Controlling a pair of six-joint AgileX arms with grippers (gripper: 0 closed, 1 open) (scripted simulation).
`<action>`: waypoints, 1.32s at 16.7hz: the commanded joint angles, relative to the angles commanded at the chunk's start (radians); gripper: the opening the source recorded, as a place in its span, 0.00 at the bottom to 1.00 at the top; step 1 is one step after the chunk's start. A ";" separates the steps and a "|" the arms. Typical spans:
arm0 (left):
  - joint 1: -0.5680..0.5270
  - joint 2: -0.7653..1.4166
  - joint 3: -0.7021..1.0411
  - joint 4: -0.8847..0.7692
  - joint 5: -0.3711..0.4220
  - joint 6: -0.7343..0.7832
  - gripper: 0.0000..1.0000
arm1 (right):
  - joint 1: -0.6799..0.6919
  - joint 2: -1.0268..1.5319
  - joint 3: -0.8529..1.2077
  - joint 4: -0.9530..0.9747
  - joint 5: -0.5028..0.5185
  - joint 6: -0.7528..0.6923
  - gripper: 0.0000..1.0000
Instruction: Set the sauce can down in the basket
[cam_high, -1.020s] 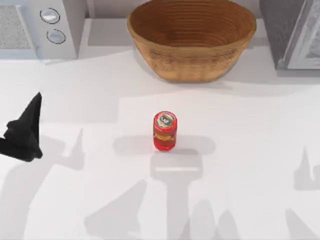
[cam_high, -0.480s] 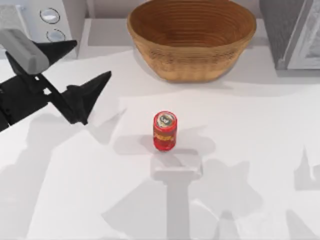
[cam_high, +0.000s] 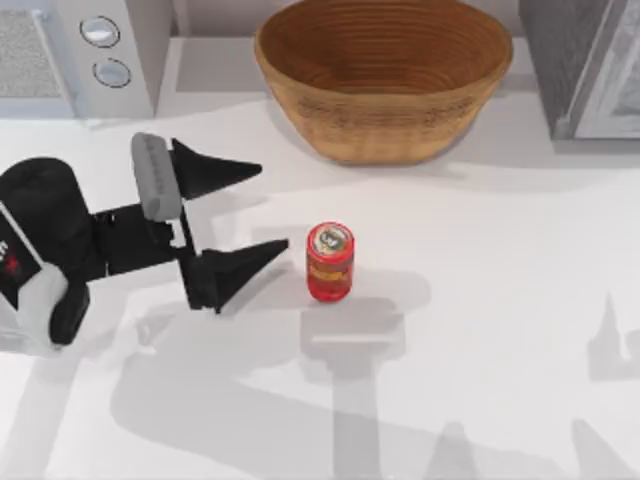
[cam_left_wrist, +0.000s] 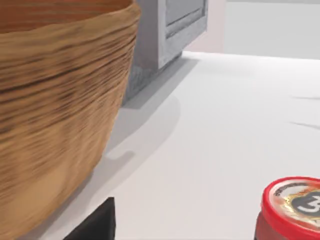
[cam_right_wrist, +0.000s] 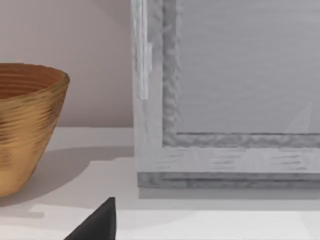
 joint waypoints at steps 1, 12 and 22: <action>-0.005 0.065 0.022 0.042 0.034 0.002 1.00 | 0.000 0.000 0.000 0.000 0.000 0.000 1.00; -0.016 0.271 0.087 0.174 0.139 0.008 1.00 | 0.000 0.000 0.000 0.000 0.000 0.000 1.00; -0.183 0.297 0.197 0.112 -0.021 -0.008 1.00 | 0.000 0.000 0.000 0.000 0.000 0.000 1.00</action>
